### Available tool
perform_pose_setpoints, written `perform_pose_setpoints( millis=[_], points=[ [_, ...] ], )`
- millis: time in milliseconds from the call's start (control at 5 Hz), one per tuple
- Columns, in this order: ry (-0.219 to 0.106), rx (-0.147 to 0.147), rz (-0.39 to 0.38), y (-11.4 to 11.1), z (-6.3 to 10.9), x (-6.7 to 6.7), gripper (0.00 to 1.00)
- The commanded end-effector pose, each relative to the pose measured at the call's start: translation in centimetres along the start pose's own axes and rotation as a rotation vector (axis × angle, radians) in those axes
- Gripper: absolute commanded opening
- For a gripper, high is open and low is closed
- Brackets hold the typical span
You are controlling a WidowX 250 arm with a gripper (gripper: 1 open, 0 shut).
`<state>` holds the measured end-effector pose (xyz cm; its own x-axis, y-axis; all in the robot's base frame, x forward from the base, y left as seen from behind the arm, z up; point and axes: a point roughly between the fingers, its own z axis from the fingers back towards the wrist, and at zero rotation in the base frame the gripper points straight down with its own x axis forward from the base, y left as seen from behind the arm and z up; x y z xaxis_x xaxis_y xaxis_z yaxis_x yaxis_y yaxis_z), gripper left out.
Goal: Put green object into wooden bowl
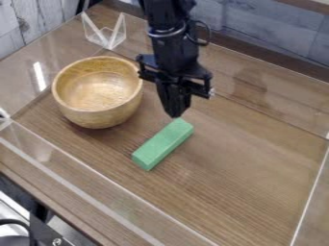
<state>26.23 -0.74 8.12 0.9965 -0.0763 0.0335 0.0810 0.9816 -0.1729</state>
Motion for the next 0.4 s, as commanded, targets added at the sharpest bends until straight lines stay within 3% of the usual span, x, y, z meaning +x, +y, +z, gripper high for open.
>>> perform_pose_setpoints(
  millis=[0, 200],
  points=[
    [-0.035, 0.012, 0.010, -0.72, 0.62, -0.31, 1.00],
    [-0.028, 0.015, 0.035, -1.24, 0.21, -0.83, 1.00]
  ],
)
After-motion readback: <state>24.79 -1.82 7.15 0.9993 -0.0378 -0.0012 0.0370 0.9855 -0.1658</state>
